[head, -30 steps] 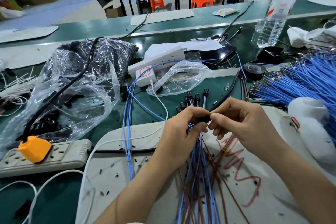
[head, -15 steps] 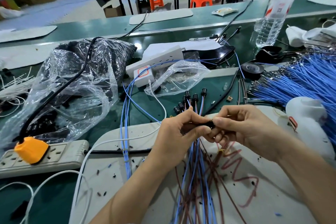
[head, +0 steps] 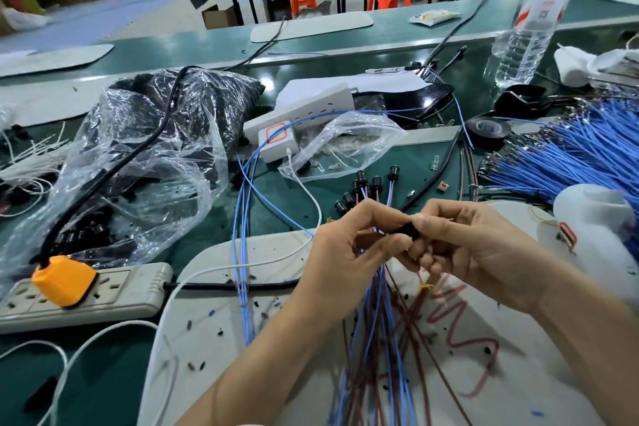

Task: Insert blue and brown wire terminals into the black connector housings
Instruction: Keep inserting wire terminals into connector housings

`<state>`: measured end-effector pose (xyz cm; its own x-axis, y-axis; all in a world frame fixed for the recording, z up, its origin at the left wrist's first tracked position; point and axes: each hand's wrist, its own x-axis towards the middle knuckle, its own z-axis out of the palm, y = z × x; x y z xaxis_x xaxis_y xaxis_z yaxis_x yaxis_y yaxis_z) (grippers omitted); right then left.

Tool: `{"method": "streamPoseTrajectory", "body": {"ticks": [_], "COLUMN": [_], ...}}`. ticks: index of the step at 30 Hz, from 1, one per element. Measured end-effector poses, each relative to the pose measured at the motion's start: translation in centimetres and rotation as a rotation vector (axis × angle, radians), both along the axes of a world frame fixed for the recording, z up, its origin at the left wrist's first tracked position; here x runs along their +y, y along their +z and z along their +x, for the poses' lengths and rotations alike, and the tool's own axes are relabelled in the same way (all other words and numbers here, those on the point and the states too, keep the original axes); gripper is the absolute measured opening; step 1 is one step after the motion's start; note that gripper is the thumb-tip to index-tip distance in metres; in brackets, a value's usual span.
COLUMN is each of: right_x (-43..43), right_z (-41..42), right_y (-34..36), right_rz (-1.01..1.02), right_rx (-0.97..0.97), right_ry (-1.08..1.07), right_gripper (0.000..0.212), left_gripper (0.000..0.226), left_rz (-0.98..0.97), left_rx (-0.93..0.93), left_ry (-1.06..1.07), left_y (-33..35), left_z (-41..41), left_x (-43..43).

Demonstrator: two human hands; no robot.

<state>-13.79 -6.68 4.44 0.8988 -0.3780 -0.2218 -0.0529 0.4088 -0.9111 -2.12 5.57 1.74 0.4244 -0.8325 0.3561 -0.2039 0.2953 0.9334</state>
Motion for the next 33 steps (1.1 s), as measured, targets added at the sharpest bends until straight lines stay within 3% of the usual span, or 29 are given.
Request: {"method": "streamPoseTrajectory", "body": {"ticks": [6, 12, 18, 20, 24, 33], "right_x": [0.7, 1.6, 1.6, 1.6, 1.9, 2.0], "right_z": [0.4, 0.5, 0.7, 0.7, 0.6, 1.0], "right_y": [-0.6, -0.8, -1.1, -1.1, -0.6, -0.8], "right_rz": [0.325, 0.353, 0.265, 0.233, 0.150, 0.238], "right_rx": [-0.068, -0.045, -0.076, -0.106, -0.111, -0.024], "right_ry": [0.042, 0.190, 0.050, 0.061, 0.061, 0.024], "right_gripper": [0.061, 0.053, 0.069, 0.061, 0.025, 0.027], "left_gripper": [0.014, 0.014, 0.009, 0.009, 0.016, 0.013], "left_rz": [-0.009, -0.036, -0.032, -0.028, -0.029, 0.007], "left_rx": [-0.036, -0.096, -0.135, -0.137, -0.137, -0.140], "left_ry": [0.068, 0.114, 0.076, 0.051, 0.039, 0.077], "left_y": [0.2, -0.1, -0.3, -0.2, -0.3, -0.7], "left_z": [0.2, 0.8, 0.8, 0.7, 0.8, 0.8], "left_x": [0.1, -0.1, -0.1, 0.0, 0.1, -0.2]}}
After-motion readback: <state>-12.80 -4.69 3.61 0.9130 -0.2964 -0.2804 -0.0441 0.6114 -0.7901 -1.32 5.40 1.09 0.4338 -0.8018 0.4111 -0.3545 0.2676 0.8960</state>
